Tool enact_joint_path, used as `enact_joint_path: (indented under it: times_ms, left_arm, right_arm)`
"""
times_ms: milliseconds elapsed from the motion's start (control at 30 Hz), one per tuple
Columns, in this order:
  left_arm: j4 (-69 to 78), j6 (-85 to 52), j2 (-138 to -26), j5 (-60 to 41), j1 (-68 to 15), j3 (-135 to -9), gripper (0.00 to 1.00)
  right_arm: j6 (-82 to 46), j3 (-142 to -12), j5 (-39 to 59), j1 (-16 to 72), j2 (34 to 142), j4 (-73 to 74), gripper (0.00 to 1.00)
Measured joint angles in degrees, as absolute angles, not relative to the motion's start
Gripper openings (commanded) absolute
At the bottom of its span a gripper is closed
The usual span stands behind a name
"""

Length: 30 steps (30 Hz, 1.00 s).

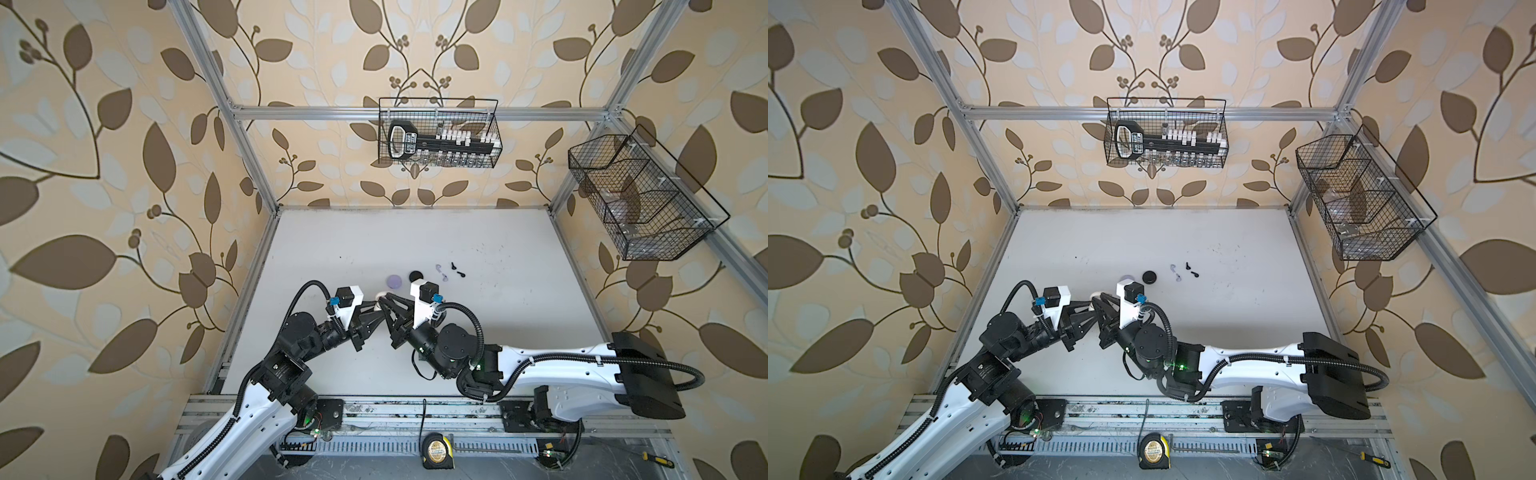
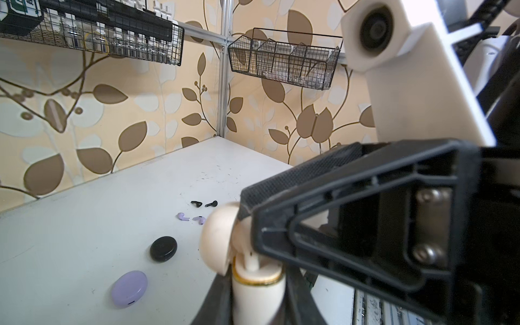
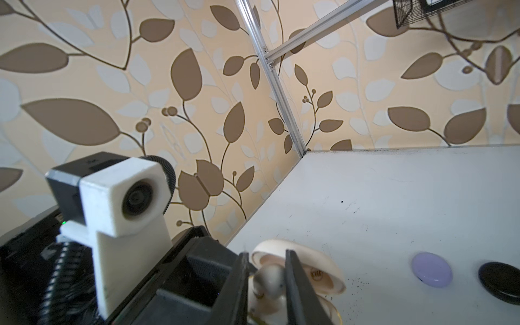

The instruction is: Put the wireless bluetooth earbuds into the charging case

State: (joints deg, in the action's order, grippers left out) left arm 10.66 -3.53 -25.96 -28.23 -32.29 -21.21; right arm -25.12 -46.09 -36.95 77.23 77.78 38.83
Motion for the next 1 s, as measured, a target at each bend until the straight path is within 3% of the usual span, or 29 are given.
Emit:
enact_joint_path:
  times_ms: [367,500,700,1000]
  left_arm:
    - [11.9,-1.8,-24.7,-32.0,-32.3,-20.2,0.00]
    - [12.3,-1.6,-24.7,-33.9,-32.3,-20.2,0.00]
    - [13.5,-1.4,-24.6,-36.8,-32.3,-19.3,0.00]
    - [14.0,-1.4,-24.4,-38.3,-32.3,-19.3,0.00]
  right_arm:
    - [-21.1,-44.2,-36.0,78.9,61.3,31.7,0.40]
    - [-21.2,-42.0,-35.2,74.9,57.6,28.6,0.40]
    - [-24.1,-40.3,-27.6,64.7,59.1,23.7,0.39]
    - [-25.9,-40.6,-15.3,61.7,68.5,21.6,0.38]
